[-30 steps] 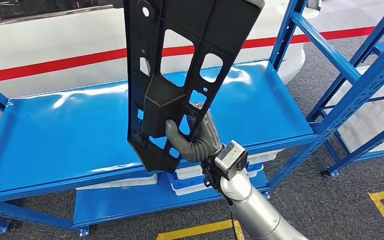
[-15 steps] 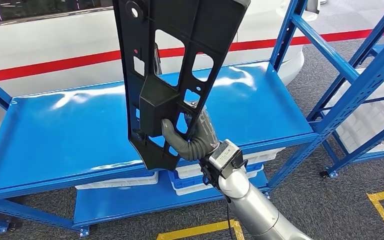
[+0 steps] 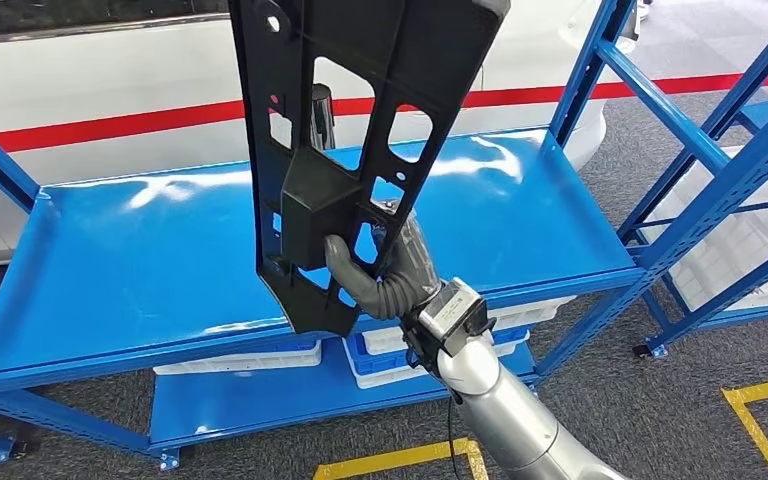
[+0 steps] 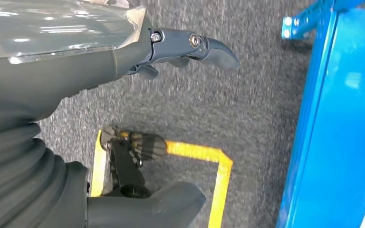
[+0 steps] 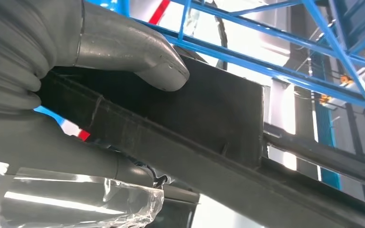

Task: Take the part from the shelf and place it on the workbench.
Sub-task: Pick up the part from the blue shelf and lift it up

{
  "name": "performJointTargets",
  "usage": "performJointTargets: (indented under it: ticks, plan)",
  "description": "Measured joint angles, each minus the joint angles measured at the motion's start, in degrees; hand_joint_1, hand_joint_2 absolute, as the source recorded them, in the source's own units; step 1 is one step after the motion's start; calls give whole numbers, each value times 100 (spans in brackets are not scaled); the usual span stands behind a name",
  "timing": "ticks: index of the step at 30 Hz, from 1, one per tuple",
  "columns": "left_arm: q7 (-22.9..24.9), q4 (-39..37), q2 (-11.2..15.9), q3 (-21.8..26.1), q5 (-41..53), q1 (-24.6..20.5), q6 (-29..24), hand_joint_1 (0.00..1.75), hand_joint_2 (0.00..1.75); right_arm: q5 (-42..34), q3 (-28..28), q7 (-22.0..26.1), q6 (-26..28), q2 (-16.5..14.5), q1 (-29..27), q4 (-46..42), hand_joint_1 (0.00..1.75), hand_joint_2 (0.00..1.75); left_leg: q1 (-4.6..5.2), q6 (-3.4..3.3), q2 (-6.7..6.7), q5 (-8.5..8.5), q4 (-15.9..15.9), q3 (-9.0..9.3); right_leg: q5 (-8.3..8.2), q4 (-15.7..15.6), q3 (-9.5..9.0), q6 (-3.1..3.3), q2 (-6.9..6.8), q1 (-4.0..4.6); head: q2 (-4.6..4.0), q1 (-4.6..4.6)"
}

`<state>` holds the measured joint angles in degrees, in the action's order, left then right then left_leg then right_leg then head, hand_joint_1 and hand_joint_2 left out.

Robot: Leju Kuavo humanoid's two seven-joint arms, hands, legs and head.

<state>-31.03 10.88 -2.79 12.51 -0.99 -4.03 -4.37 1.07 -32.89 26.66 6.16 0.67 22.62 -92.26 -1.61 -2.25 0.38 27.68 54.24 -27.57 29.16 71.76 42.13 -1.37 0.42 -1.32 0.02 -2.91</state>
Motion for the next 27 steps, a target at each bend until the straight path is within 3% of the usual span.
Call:
performJointTargets:
  ticks: [1, 2, 4, 5, 7, 9, 11, 12, 14, 15, 16, 17, 19, 21, 24, 27]
  plan:
    - [1, 0, -3, 1, 1, 1, -4, 0, 175, 0, 0, 0, 2, 10, -7, 13, 175, 175, 0, 7, -1, 5, 8, -1, 11, 109, 46, -28, -1, -4, 0, 1]
    - [2, 0, -8, 1, 1, 1, -8, 0, 175, 0, 0, 0, 4, 18, -8, 23, 175, 175, -5, 25, -7, 18, 21, 1, -76, -39, -33, -76, -4, -14, 0, 0]
    - [2, 0, -21, 2, 3, 0, -10, 0, 175, -1, 0, 1, 10, 26, -3, 33, 175, 175, -18, 95, -23, 72, 78, 3, -338, -774, -409, -164, -25, -44, 0, 0]
    - [1, 0, -20, 3, 5, -4, -17, 0, 175, -1, -2, 1, 15, 26, 0, 37, 175, 175, -11, 143, -31, 109, 129, -17, -427, -1109, -584, -171, -30, -47, 0, -2]
    - [-2, 1, -9, 5, 7, -9, -31, 0, 175, -3, -6, -1, 29, 27, 1, 51, 175, 175, 11, 211, -43, 153, 202, -76, -425, -1315, -688, -87, -14, -31, 0, 9]
    - [-3, 2, -8, 5, 7, -10, -40, 0, 175, -5, -8, -1, 39, 26, 2, 60, 175, 175, -1, 244, -49, 173, 224, -102, -421, -1289, -671, -1, 9, -27, 0, 23]
    - [-5, 2, -11, 4, 7, -16, -44, 0, 175, -6, -8, 1, 41, 18, 13, 61, 175, 175, -27, 273, -46, 304, 393, -169, -413, -1288, -671, 63, 14, -34, 0, 25]
    - [-7, 2, -11, 5, 7, -19, -47, 0, 175, -7, -9, 2, 42, 13, 20, 61, 175, 175, -32, 286, -46, 447, 641, -286, -413, -1292, -675, 92, 15, -35, 0, 26]
    - [-9, 2, -8, 10, 8, -17, -55, 0, 175, -8, -10, 3, 42, 7, 26, 68, 175, 175, -26, 295, -46, 794, 1426, -687, -412, -1291, -674, 121, 13, -1, 0, 27]
    - [-9, 2, -6, 14, 9, -12, -58, 0, 175, -9, -11, 3, 42, 6, 25, 77, 175, 175, -22, 287, -47, 905, 1786, -887, -412, -1291, -672, 131, 13, 22, 0, 27]
    - [-9, 2, -5, 18, 11, -8, -61, 0, 175, -10, -13, 3, 43, 7, 24, 86, 175, 175, -15, 264, -47, 912, 1977, -1015, -413, -1291, -672, 141, 14, 46, 0, 27]
    - [-10, 2, -4, 21, 14, -6, -62, 0, 175, -11, -13, 2, 45, 7, 24, 95, 175, 175, 0, 223, -48, 803, 1945, -1037, -418, -1291, -674, 153, 16, 73, 0, 27]
    - [-12, 2, -1, 25, 18, -8, -62, 0, 175, -16, -13, 2, 49, 1, 32, 101, 175, 175, 57, 89, -52, 374, 1304, -780, -426, -1294, -682, 170, 27, 116, 0, 27]
    - [-15, 2, 3, 27, 18, -10, -62, 0, 175, -22, -13, 3, 52, -7, 41, 101, 175, 175, 108, -17, -56, 87, 754, -526, -432, -1296, -688, 177, 34, 133, 0, 27]
    - [-16, 2, 5, 28, 18, -11, -62, 0, 175, -24, -13, 3, 53, -10, 44, 101, 175, 175, 123, -47, -57, 43, 641, -470, -434, -1297, -689, 181, 35, 129, 0, 26]
    - [-25, 4, 38, 40, 23, -18, -66, 0, 175, -27, -17, 4, 64, -14, 56, 104, 175, 175, 192, -131, -14, 32, 465, -419, -471, -1307, -672, 145, 17, 136, 0, 22]
